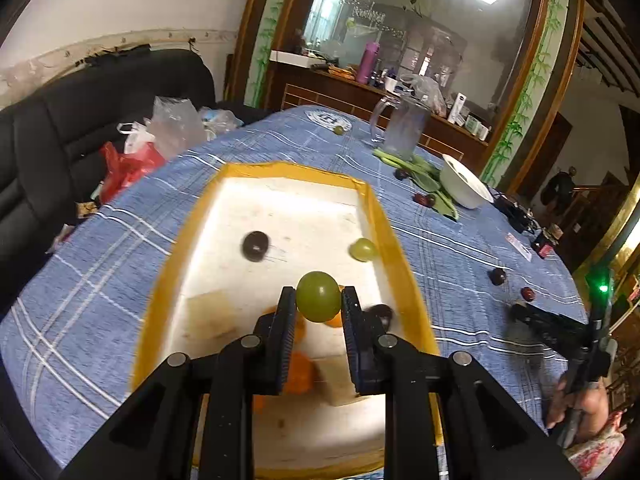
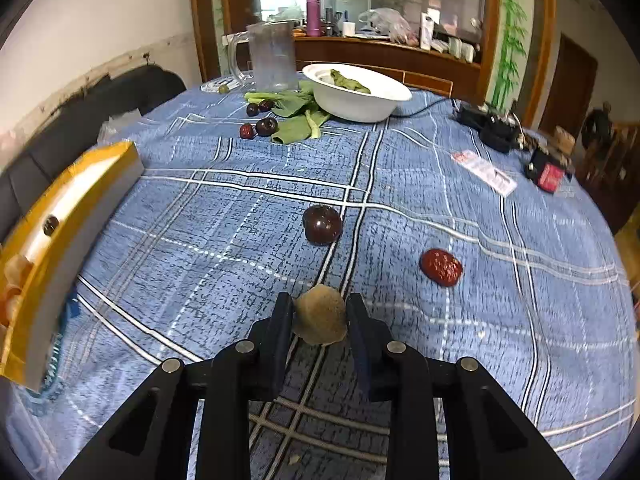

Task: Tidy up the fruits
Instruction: 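Place the grape and white cube in the tray, opening both grippers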

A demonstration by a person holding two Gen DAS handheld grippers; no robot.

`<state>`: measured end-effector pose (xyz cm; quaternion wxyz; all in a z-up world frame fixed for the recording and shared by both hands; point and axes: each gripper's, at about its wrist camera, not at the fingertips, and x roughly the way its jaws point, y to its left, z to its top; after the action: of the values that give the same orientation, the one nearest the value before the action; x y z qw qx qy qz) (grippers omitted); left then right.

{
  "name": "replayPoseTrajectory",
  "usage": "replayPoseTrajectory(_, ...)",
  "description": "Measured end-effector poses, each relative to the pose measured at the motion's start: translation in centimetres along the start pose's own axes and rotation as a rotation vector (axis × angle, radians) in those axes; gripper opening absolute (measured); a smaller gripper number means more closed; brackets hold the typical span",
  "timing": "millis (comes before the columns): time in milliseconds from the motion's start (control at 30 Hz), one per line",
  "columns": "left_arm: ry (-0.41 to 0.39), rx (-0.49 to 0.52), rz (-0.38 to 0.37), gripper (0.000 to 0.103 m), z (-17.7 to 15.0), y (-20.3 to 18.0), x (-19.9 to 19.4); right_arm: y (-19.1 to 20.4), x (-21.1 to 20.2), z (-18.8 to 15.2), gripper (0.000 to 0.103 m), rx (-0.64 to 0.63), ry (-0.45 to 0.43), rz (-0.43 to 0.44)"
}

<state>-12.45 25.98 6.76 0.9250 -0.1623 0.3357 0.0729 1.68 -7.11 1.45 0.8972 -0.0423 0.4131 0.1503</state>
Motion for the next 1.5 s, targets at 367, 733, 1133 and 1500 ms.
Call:
replayPoseTrajectory(367, 0.045, -0.067, 0.013, 0.022, -1.2, 3.9, 0.3, 6.6, -4.1, 0.8, 0.029, -0.042, -0.027, 0.184)
replayPoseTrajectory(733, 0.055, -0.05, 0.024, 0.022, -1.8, 4.7, 0.5, 19.7, -3.0, 3.5, 0.03, -0.166, 0.03, 0.404)
replayPoseTrajectory(1133, 0.065, -0.105, -0.012, 0.058, -1.6, 6.4, 0.2, 24.4, 1.9, 4.9, 0.031, -0.191, 0.107, 0.363)
replayPoseTrajectory(1500, 0.038, -0.103, 0.005, 0.071, -1.4, 6.4, -1.3, 23.6, 0.7, 5.5, 0.058, -0.131, 0.071, 0.391)
